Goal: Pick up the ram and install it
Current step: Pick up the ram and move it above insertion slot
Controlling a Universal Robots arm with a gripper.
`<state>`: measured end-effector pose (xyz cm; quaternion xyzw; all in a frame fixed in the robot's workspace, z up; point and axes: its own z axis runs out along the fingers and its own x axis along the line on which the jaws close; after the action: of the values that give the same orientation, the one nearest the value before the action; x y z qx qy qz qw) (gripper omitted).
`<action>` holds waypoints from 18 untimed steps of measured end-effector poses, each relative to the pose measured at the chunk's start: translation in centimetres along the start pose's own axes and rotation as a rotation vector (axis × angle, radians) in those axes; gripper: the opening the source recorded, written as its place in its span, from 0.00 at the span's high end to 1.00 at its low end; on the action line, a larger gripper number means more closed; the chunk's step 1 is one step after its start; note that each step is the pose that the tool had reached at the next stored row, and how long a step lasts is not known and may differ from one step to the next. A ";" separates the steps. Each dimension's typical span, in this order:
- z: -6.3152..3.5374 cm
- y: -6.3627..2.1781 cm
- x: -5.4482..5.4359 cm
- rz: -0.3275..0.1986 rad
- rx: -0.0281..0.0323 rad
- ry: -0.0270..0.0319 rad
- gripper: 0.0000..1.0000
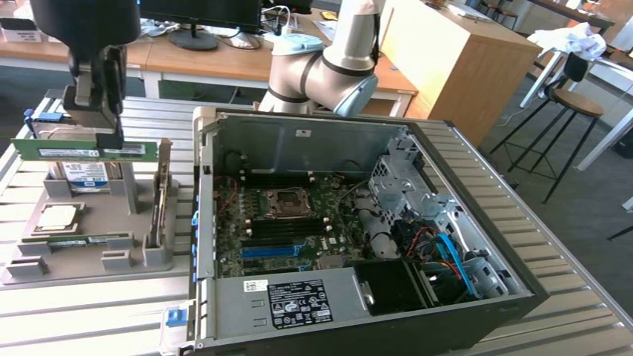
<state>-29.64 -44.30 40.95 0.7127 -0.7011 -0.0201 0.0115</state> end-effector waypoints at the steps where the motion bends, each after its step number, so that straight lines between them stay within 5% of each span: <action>1: 0.00 -0.14 0.0 0.000 0.0000 0.0000 0.89; 18: -0.12 -2.80 0.0 0.000 0.0000 0.0000 0.89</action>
<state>-26.84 -44.30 40.95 0.7127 -0.7010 -0.0201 0.0115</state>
